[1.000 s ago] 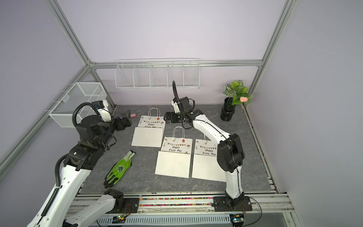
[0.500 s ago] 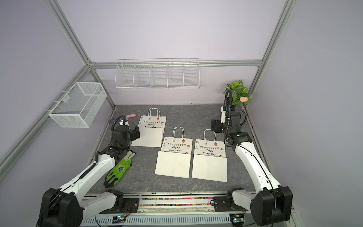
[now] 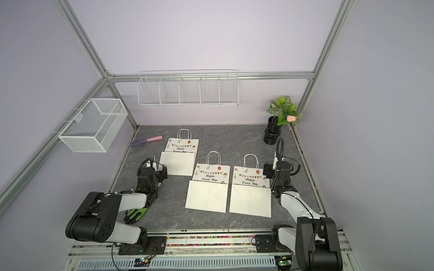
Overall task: Put away the paper bag
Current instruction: Reset both arms
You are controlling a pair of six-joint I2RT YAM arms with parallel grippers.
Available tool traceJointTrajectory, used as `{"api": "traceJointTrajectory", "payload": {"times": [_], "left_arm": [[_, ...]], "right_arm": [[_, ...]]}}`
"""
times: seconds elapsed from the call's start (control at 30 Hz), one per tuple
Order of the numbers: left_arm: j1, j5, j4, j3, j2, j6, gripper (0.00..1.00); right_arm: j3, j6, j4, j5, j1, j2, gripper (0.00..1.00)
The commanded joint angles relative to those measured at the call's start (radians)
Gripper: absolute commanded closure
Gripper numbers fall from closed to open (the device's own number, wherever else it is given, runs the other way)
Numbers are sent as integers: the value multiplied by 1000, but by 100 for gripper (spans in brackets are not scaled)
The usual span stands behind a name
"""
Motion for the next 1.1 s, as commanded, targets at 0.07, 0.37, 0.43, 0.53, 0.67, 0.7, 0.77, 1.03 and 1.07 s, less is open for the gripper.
{"api": "traceJointTrajectory", "payload": {"times": [0.07, 0.37, 0.43, 0.53, 0.67, 0.7, 0.77, 1.03, 1.07], "left_arm": [[36, 70, 117, 36, 3, -25, 1], [117, 211, 16, 105, 48, -65, 1], [117, 204, 19, 104, 49, -69, 1], [117, 208, 14, 107, 46, -69, 1], [117, 208, 11, 106, 47, -68, 1], [117, 204, 11, 108, 48, -69, 1], [117, 200, 4, 111, 49, -70, 1], [114, 194, 7, 109, 50, -68, 1], [114, 196, 6, 110, 48, -65, 1]], "right_arm": [[-22, 41, 301, -15, -35, 91, 11], [-111, 38, 518, -52, -44, 213, 11], [-140, 35, 619, -40, -39, 263, 11], [-139, 11, 672, -57, -24, 325, 11], [-81, 2, 564, 35, 12, 335, 11], [-73, 3, 571, 53, 15, 348, 11], [-61, -8, 551, 55, 25, 350, 11], [-46, -58, 524, -29, 39, 351, 11], [-46, -58, 524, -32, 39, 353, 11]]}}
